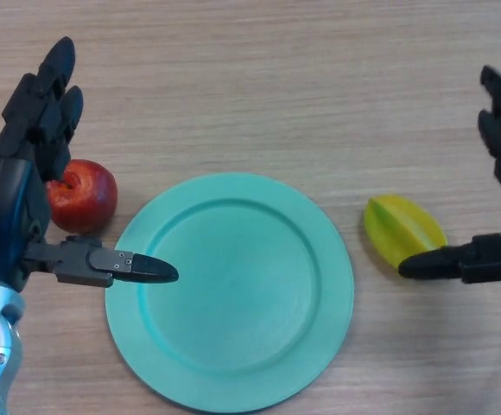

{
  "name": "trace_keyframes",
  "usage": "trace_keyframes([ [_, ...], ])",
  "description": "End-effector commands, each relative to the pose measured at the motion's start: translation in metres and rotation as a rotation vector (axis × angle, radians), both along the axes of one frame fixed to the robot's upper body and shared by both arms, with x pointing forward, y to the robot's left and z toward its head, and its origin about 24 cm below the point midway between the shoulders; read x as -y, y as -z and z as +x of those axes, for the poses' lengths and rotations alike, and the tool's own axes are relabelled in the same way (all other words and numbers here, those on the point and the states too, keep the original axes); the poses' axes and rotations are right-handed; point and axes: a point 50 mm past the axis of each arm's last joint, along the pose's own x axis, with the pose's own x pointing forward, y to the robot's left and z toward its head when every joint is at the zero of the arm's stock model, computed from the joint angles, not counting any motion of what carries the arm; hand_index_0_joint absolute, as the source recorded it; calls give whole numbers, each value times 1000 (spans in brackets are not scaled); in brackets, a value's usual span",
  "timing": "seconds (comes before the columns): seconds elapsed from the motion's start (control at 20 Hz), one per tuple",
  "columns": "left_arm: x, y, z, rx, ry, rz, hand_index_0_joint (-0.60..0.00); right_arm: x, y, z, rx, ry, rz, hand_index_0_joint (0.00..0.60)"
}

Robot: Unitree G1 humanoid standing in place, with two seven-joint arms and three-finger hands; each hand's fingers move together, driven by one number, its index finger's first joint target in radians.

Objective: Pick up the yellow starfruit and place it on the plate

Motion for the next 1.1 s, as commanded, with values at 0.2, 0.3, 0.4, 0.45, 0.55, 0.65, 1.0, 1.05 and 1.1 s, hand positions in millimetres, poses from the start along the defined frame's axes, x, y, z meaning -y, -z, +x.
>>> trace_keyframes([
  [0.2,-8,-34,-10,237,-41,41,0,1,-12,12,149,-26,-57,0],
  [0.3,-8,-33,-10,238,-38,34,0,0,-6,20,163,-21,-109,0],
  [0.4,-9,-34,-11,245,-42,30,0,0,0,28,171,-14,-186,0],
  [0.45,-10,-35,-11,251,-48,30,0,-1,3,31,166,-15,-209,0],
  [0.55,-13,-36,-12,259,-60,32,0,-5,10,37,152,-17,-258,0],
  [0.65,-15,-35,-12,267,-70,27,0,-9,16,41,148,-26,-286,0],
  [1.0,-17,-32,-11,244,-76,41,0,-10,30,54,180,-14,-472,600],
  [1.05,-18,-32,-11,242,-76,41,0,-7,31,55,180,-2,-502,600],
  [1.1,-18,-31,-11,239,-75,41,0,-5,31,56,176,15,-516,600],
])
